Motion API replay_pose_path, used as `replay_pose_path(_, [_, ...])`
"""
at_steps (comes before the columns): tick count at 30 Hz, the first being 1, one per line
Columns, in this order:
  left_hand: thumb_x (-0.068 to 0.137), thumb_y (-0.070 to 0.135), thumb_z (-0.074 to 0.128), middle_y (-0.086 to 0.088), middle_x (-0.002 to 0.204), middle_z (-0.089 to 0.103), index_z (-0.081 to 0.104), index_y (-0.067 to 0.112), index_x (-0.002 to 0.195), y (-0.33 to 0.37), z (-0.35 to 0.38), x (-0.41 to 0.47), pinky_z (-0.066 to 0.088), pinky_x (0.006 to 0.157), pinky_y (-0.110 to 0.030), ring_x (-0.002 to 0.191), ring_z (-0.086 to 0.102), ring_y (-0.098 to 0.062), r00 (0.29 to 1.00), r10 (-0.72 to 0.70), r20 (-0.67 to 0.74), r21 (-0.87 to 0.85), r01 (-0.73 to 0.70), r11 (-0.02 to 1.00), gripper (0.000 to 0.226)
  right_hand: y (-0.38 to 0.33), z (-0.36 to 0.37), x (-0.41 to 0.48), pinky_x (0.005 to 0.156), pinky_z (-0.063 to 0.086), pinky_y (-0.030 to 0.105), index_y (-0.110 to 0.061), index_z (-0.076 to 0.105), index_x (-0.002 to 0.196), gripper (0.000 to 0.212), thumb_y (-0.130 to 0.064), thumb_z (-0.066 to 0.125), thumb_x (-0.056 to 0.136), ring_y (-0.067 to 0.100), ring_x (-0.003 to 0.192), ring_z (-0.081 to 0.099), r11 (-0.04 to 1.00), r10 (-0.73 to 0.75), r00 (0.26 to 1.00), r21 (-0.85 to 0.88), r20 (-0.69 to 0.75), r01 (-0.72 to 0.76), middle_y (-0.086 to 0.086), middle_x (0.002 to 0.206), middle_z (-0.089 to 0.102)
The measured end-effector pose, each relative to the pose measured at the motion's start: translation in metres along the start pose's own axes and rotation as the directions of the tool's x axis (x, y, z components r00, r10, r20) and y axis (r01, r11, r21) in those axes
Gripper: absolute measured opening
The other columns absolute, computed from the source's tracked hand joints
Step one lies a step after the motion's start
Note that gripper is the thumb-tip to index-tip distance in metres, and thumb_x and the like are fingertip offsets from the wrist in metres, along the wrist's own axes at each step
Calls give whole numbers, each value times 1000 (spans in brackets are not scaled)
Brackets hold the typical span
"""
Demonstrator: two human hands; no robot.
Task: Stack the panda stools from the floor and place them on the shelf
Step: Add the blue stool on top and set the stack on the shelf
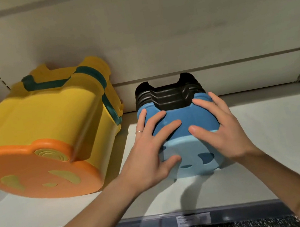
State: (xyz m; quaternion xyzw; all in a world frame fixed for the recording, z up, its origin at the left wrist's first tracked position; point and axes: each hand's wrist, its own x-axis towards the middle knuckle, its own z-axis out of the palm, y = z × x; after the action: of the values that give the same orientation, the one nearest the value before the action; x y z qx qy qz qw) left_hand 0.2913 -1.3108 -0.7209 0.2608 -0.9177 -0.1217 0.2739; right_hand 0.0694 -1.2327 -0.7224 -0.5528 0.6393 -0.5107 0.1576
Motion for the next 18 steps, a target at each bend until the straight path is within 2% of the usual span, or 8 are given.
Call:
replay_pose_path(3, [86,38,84,2,170,28,45,34,157,-9,-1,11,7,128,-45,165,-6,-36,1000,-17,14,-4,18,1000,81,3,5,14,101,24,2,-49,56,138,72,-63,72,69,-36,130,15,1000,-2,1000,-6,-8,2,-10,169,22])
replay_pose_path(7, [86,36,86,-4,170,29,44,32,159,-19,-4,27,7,129,-55,163,-3,-43,998,-39,49,26,38,999,84,6,11,32,93,21,-9,-41,58,140,68,-51,74,75,-42,122,12,1000,8,1000,-24,-22,-9,-4,169,24])
replay_pose_path(12, [87,36,85,-2,173,25,41,33,161,-27,-8,38,10,129,-62,163,-6,-42,992,-87,94,43,83,996,86,7,18,43,88,21,-12,-40,58,141,69,-52,73,75,-43,118,11,999,19,999,-25,-42,-20,-2,169,22])
replay_pose_path(14, [88,34,85,-2,173,25,41,33,161,-25,-8,38,10,128,-63,163,-6,-41,992,-99,85,47,95,994,85,5,17,44,89,23,-9,-41,57,141,71,-57,73,74,-38,122,16,999,12,999,-32,-34,-14,-3,169,22])
replay_pose_path(16, [89,31,84,-2,173,25,40,33,161,-21,-6,35,10,128,-62,164,-4,-41,992,-108,70,57,104,993,84,3,16,41,93,25,-1,-45,56,142,76,-64,70,70,-23,131,23,999,27,999,-35,-23,-28,-5,170,20])
replay_pose_path(18, [91,31,83,-2,174,24,37,34,162,-16,-4,33,11,128,-61,164,-3,-41,991,-122,61,86,116,989,84,2,15,39,99,27,8,-48,53,144,80,-69,67,68,-15,134,22,998,50,998,-38,-27,-51,-7,170,18])
